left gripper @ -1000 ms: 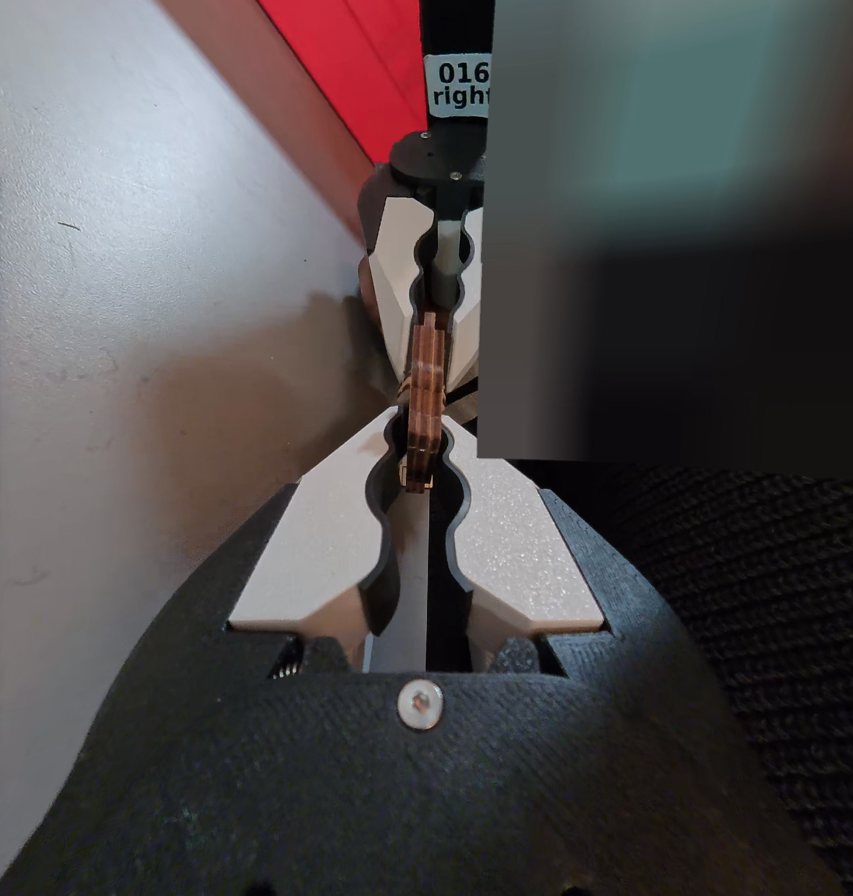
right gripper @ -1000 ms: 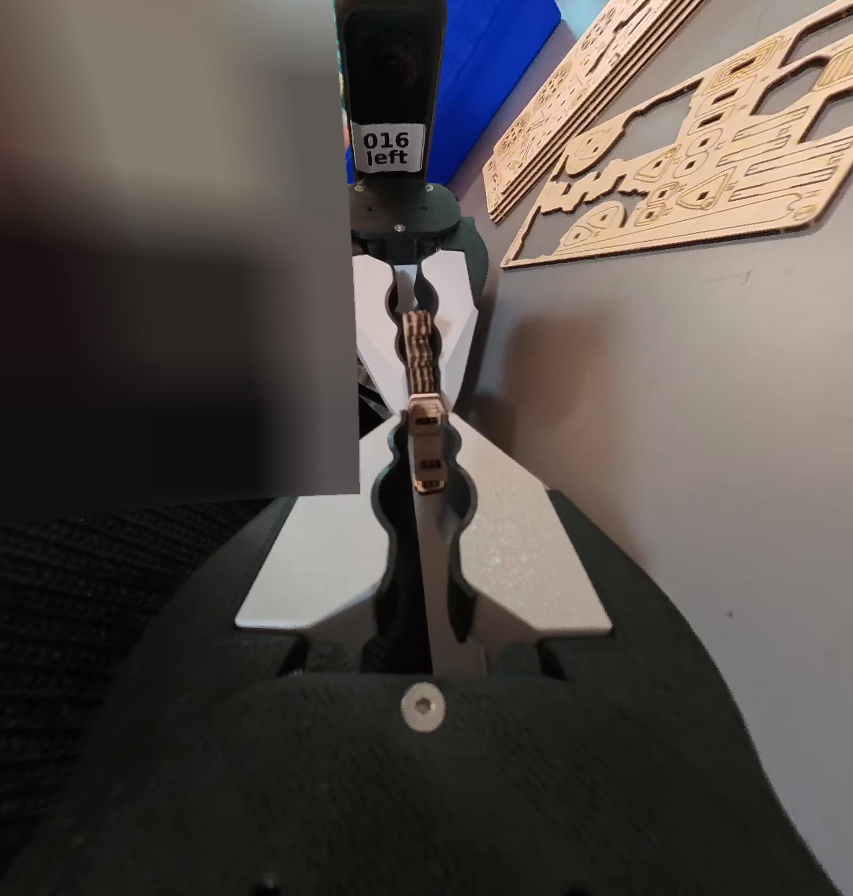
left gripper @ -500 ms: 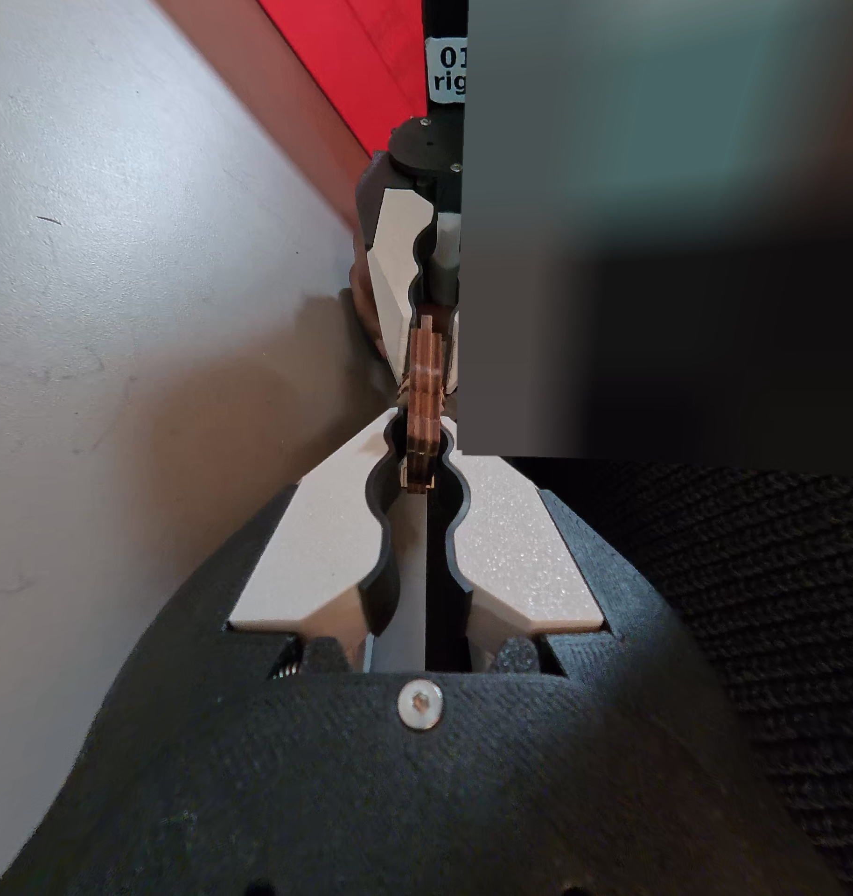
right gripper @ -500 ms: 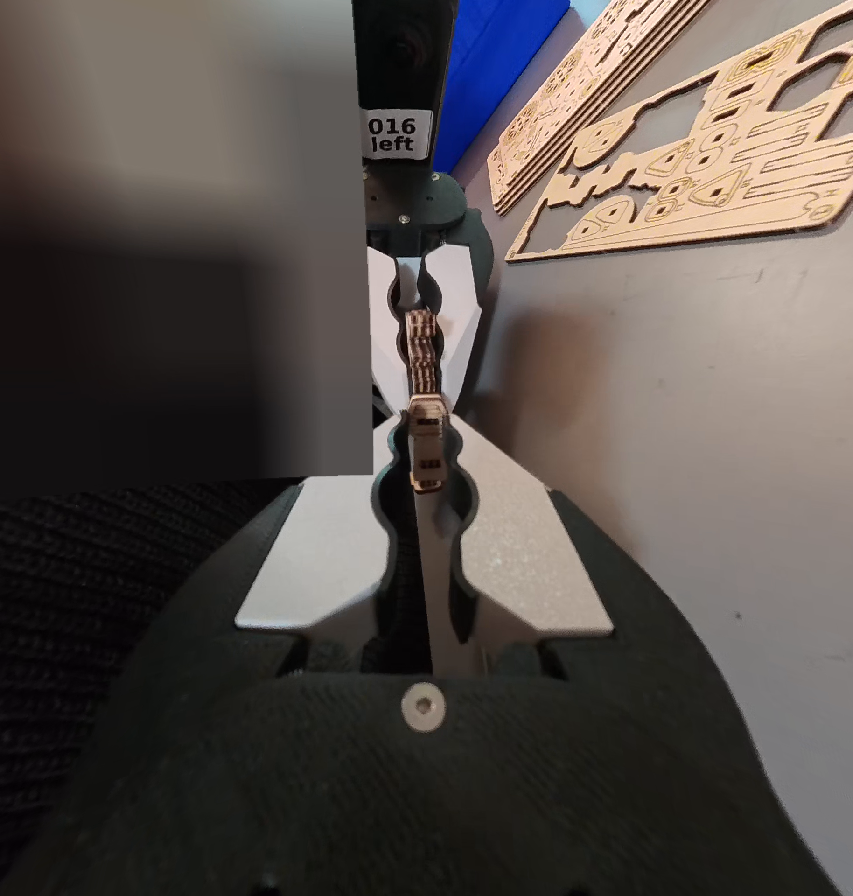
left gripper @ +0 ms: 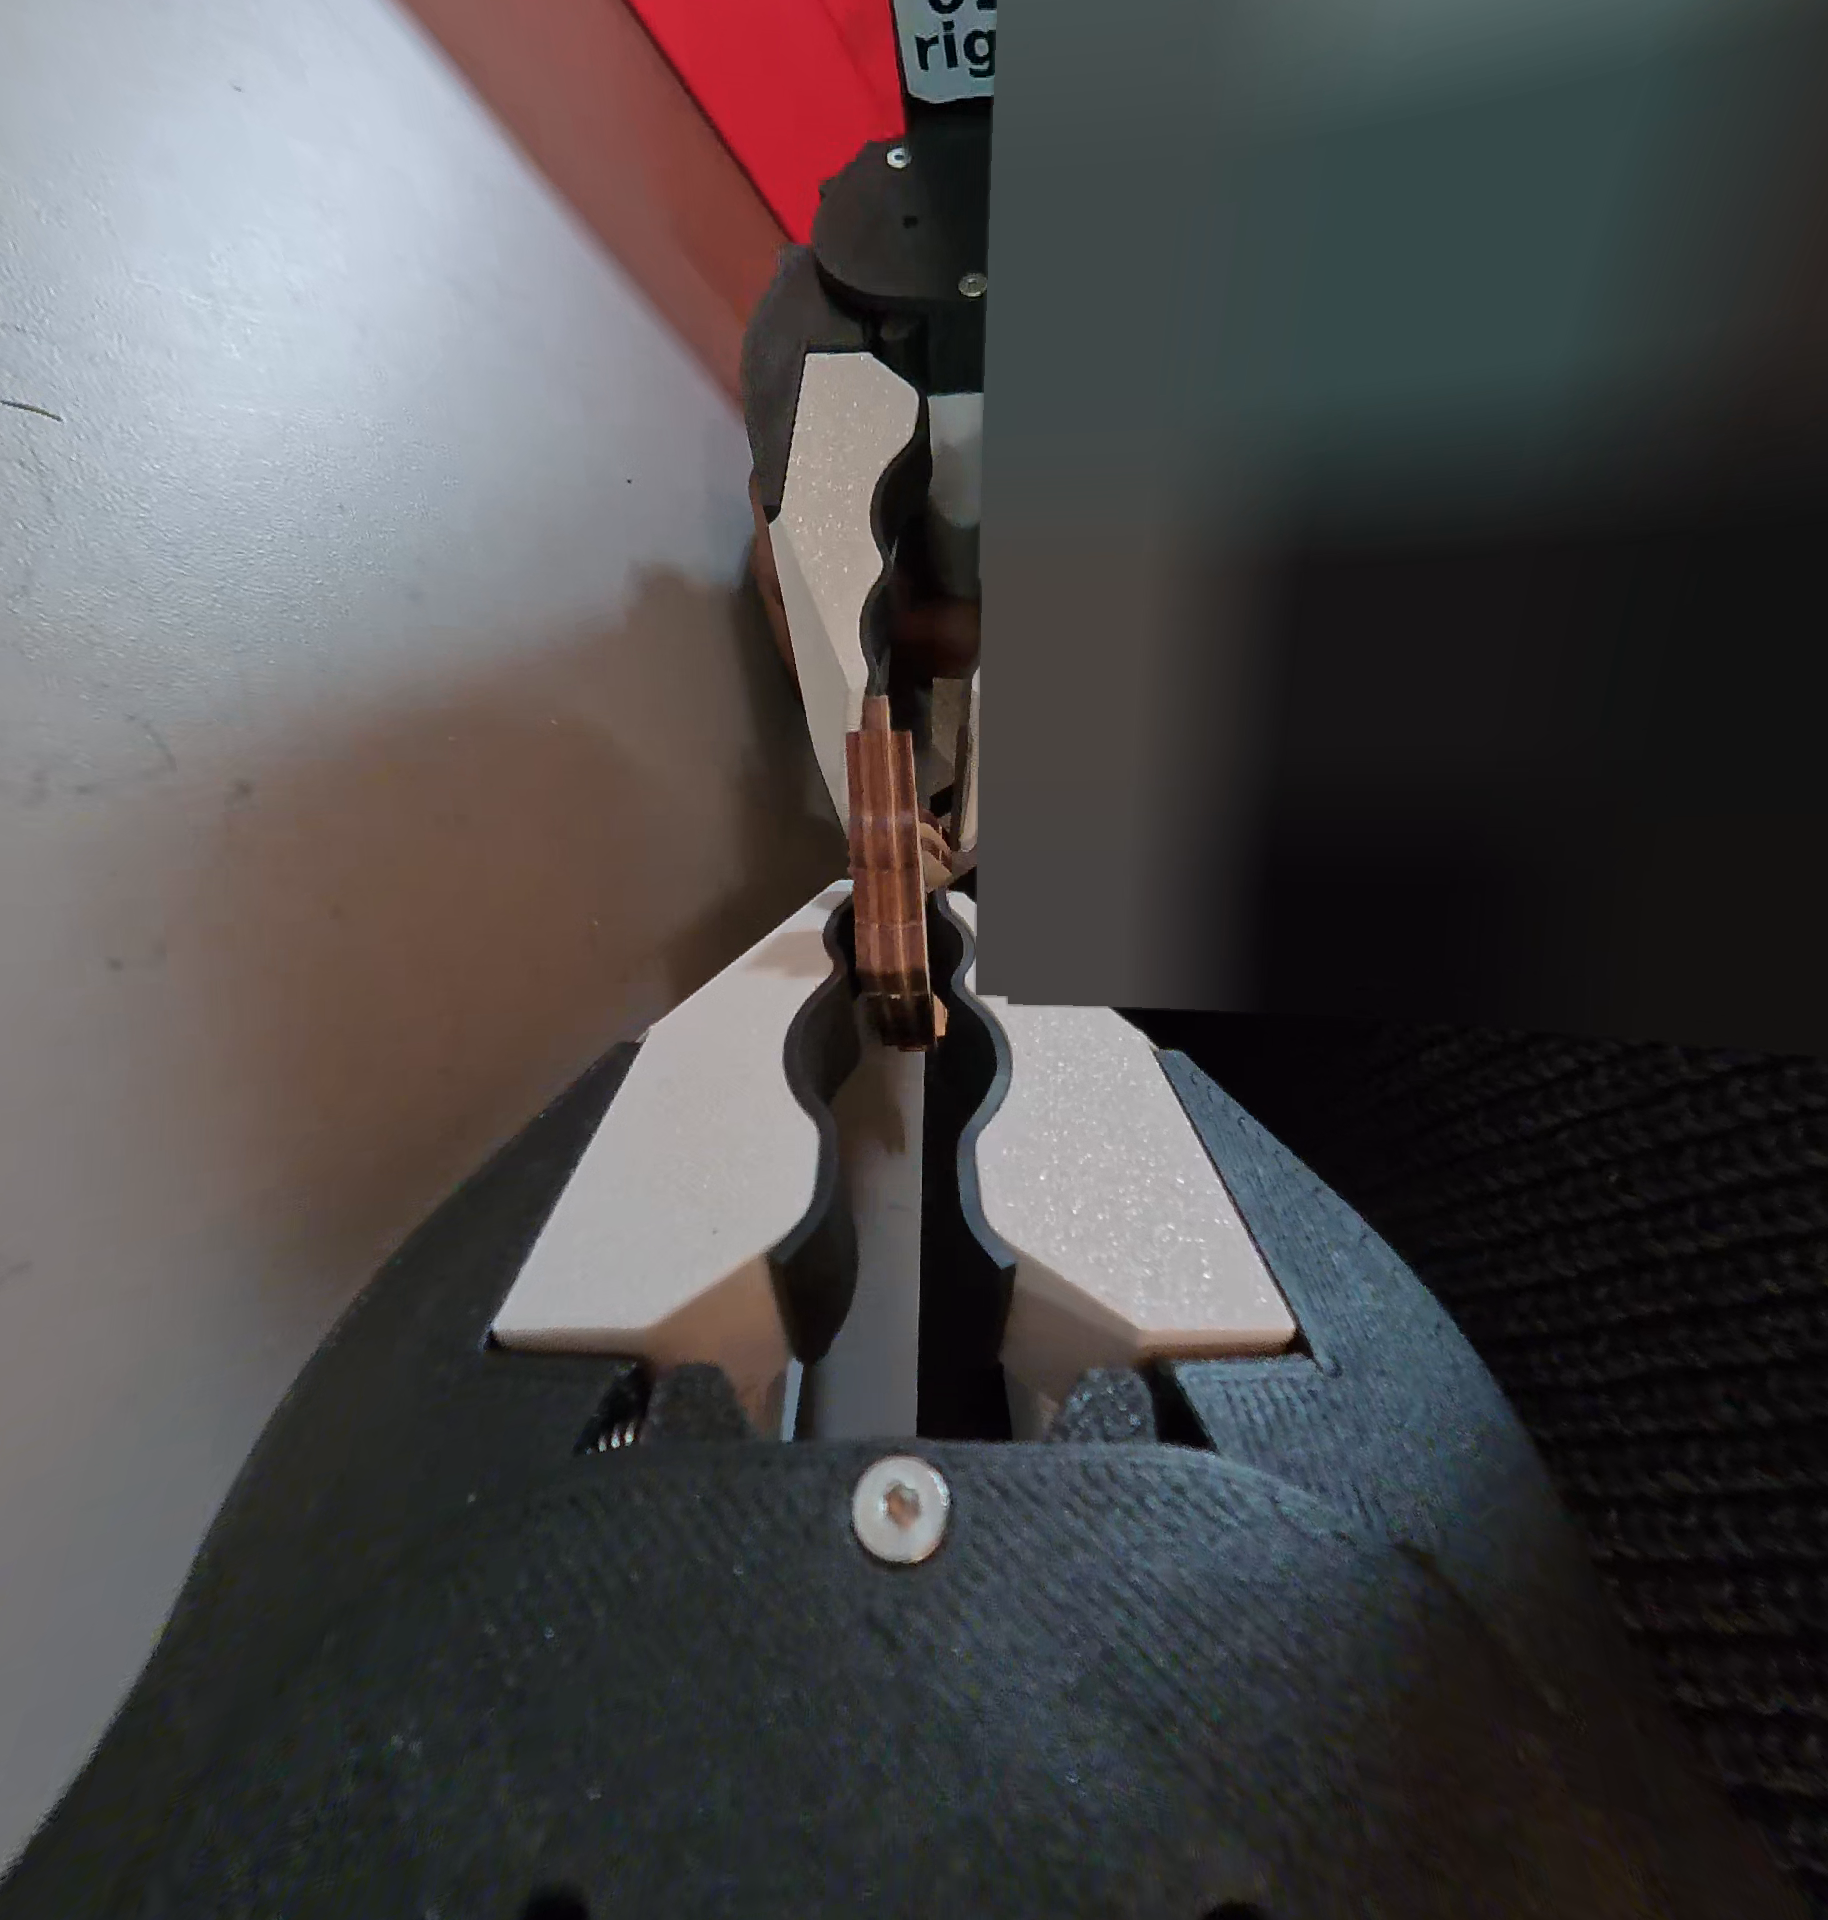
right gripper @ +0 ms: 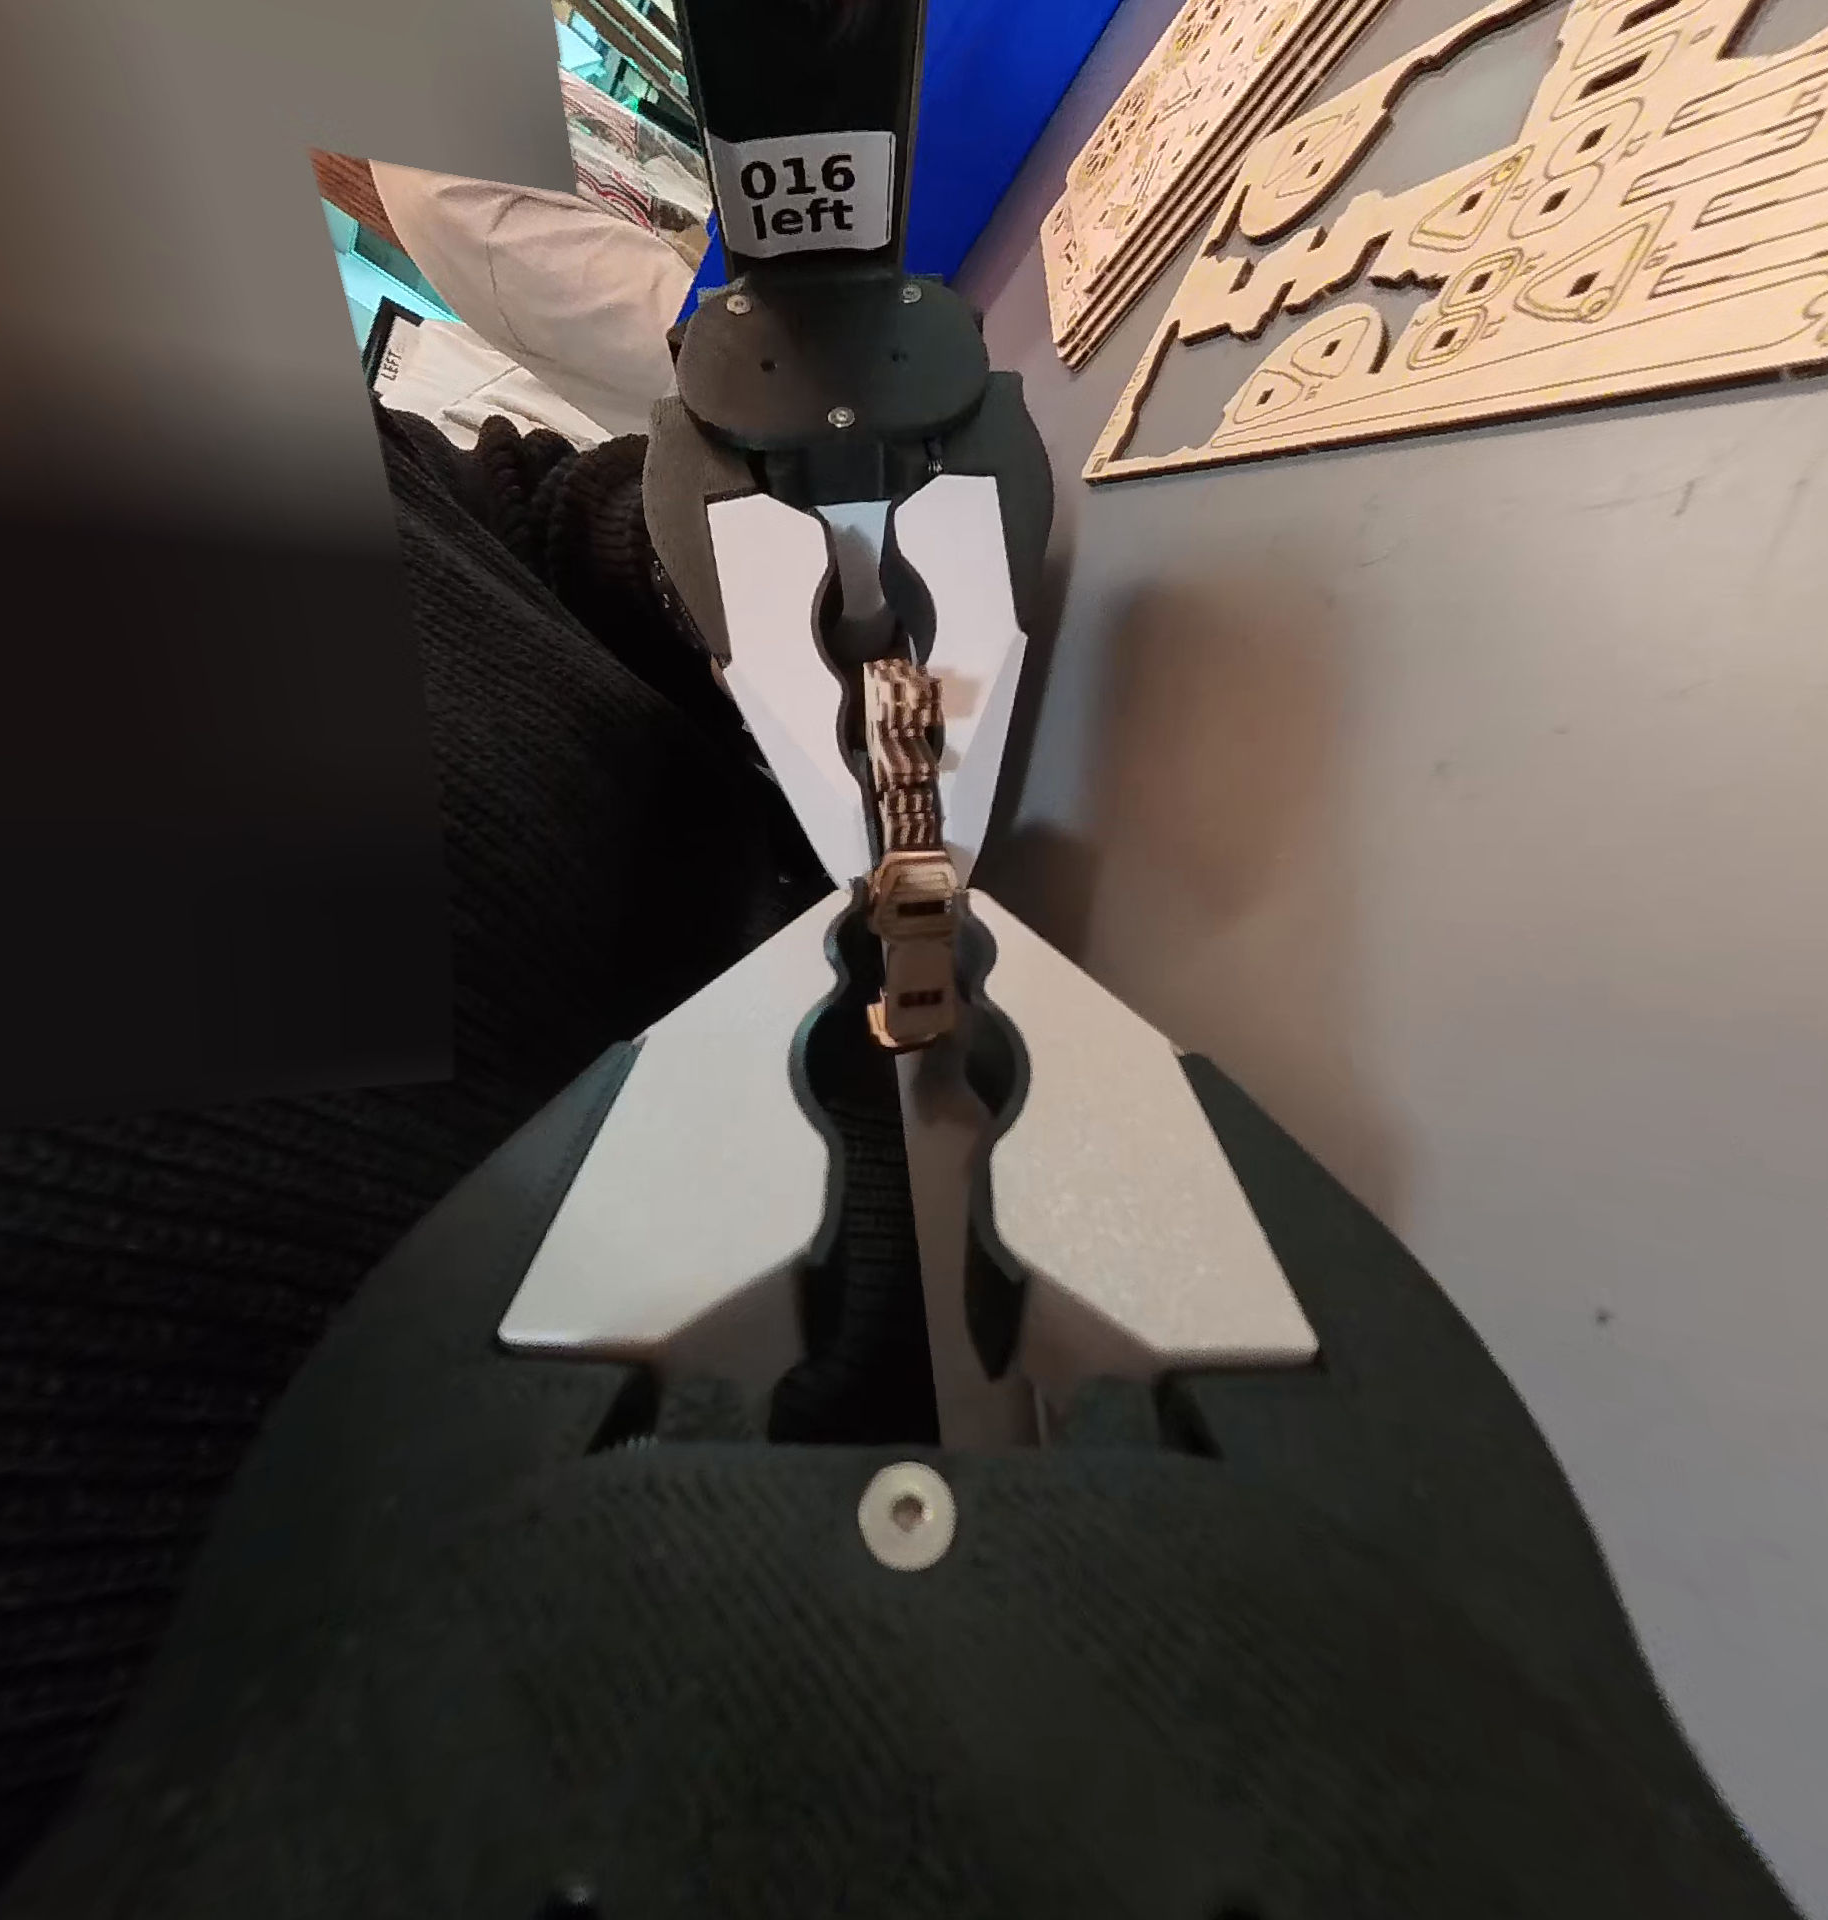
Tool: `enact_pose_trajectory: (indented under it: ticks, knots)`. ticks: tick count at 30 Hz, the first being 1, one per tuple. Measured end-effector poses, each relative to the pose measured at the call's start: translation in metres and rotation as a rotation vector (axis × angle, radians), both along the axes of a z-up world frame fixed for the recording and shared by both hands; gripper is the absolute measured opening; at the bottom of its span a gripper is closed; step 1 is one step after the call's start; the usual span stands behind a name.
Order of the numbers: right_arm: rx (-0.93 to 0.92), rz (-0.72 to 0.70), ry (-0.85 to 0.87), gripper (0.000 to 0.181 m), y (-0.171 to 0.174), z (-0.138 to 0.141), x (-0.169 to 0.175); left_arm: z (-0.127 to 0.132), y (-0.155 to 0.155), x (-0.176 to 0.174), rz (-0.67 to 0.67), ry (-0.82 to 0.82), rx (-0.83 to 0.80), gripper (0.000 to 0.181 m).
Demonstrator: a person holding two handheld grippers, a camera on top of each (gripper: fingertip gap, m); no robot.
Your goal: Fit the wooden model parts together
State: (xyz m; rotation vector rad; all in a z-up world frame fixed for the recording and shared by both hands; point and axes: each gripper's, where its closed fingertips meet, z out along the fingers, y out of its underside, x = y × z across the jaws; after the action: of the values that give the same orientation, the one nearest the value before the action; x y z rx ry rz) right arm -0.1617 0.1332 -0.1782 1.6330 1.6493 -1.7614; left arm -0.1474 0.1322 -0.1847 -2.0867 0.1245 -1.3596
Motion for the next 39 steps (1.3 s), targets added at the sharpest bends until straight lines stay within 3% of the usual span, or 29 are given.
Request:
enact_pose_trajectory:
  ticks: [11,19,22,39]
  knots:
    - [-0.08,0.026,0.008,0.014,0.0009,0.0073,0.0015,0.0055,0.0,-0.0003,-0.006,-0.046,0.007,0.006]
    - [-0.004,0.079,0.061,0.009,-0.0038,0.0062,0.0055,0.0074,-0.0057,0.0039,-0.057,-0.068,0.002,0.006]
    - [-0.006,0.105,0.071,0.015,-0.0055,0.0076,0.0075,0.0069,-0.0062,0.0043,-0.063,-0.068,-0.002,0.006]
    - [0.022,0.098,0.083,0.014,-0.0058,0.0063,0.0063,0.0067,-0.0061,0.0042,-0.061,-0.067,-0.003,0.006]
